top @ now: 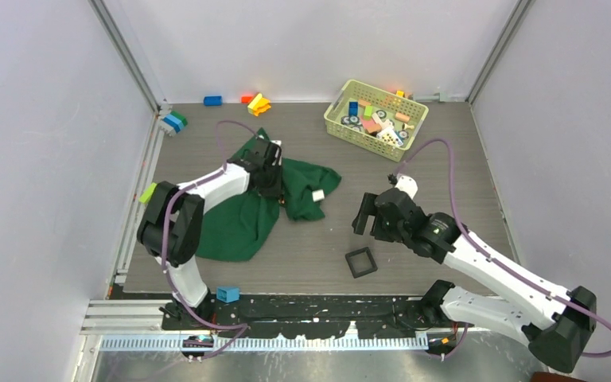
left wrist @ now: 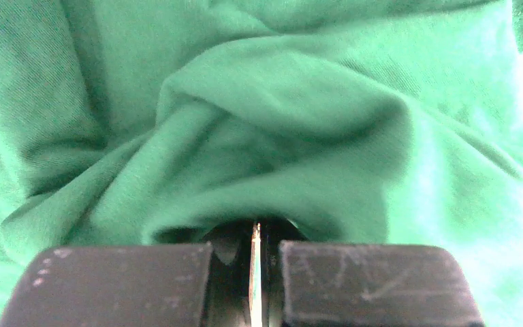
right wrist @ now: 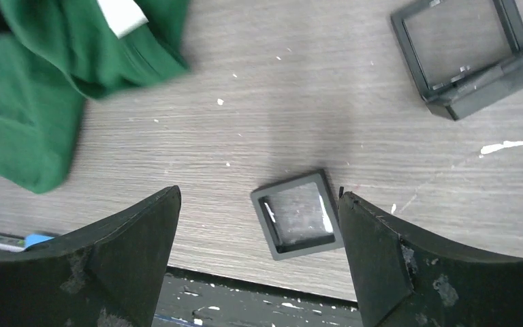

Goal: Remove the brooch from the garment

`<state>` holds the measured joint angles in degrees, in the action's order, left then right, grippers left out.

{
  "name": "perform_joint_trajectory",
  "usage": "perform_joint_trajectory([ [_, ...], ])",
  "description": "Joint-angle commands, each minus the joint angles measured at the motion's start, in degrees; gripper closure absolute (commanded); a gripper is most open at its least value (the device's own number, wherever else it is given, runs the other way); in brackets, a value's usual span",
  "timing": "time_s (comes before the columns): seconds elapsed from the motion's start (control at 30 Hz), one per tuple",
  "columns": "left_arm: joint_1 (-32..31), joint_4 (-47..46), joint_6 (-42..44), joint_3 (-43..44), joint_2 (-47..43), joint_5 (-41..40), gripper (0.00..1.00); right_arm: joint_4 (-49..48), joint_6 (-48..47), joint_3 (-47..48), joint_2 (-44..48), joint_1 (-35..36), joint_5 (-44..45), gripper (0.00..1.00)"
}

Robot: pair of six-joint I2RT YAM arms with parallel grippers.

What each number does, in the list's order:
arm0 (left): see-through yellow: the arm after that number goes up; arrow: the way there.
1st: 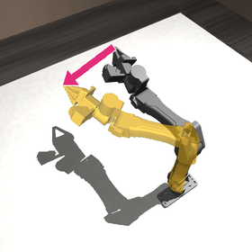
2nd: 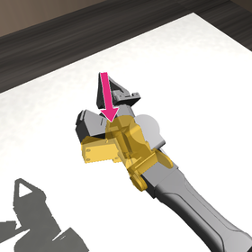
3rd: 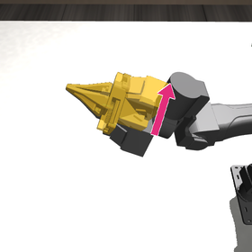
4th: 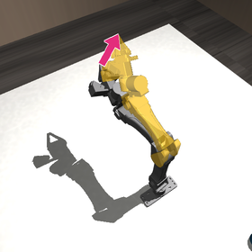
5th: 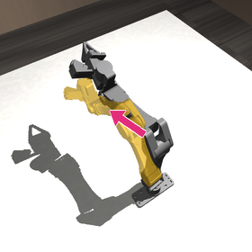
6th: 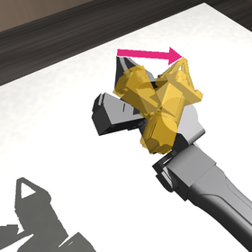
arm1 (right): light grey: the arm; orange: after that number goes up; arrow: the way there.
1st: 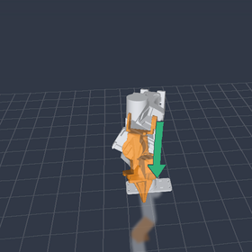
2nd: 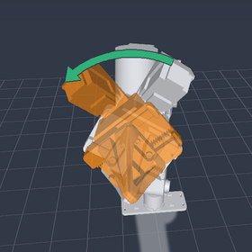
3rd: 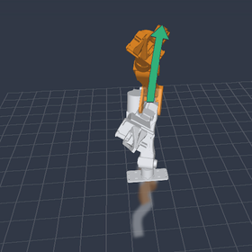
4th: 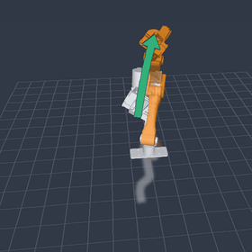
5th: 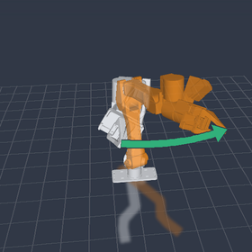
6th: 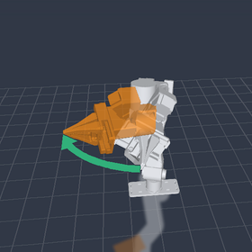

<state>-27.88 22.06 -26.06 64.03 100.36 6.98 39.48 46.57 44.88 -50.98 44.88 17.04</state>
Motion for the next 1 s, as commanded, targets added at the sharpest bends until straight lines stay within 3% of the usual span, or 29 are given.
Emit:
perform_joint_trajectory([
  [0.0, -0.27, -1.63, 8.29, 5.77, 1.41, -9.31, 1.00, 4.31, 6.12, -0.40, -3.38, -0.10, 1.58, 0.08],
  [0.07, -3.96, -5.55, 11.90, 3.36, -3.68, -9.15, 1.00, 4.32, 8.87, -2.31, -3.35, -0.06, 0.96, 0.08],
  [0.2, -17.29, -19.20, 22.05, -7.08, -13.84, -18.44, 1.00, 4.73, 11.49, -5.80, 0.31, -0.13, 3.66, 0.09],
  [0.33, -21.32, -19.88, 24.19, -8.40, -16.80, -17.59, 1.00, 11.28, 14.67, -2.90, 2.46, -0.35, 13.35, 0.01],
  [0.57, -29.17, -30.29, 36.29, -11.73, -18.51, -20.87, 1.00, 19.27, 22.34, 4.55, 0.53, -2.86, 24.82, 0.02],
  [0.7, -30.16, -40.54, 42.00, -14.28, -15.46, -18.03, 1.00, 14.97, 20.19, 4.53, -2.00, -11.17, 20.28, 0.10],
  [0.87, -30.63, -66.49, 49.91, -24.20, -12.35, -11.95, 1.00, 9.25, 17.62, 3.90, -5.31, -19.00, 13.44, 0.18],
  [0.97, -30.64, -68.21, 50.06, -24.15, -11.11, -11.52, 1.00, 7.94, 16.95, 3.76, -7.81, -21.04, 12.36, 0.22],
])
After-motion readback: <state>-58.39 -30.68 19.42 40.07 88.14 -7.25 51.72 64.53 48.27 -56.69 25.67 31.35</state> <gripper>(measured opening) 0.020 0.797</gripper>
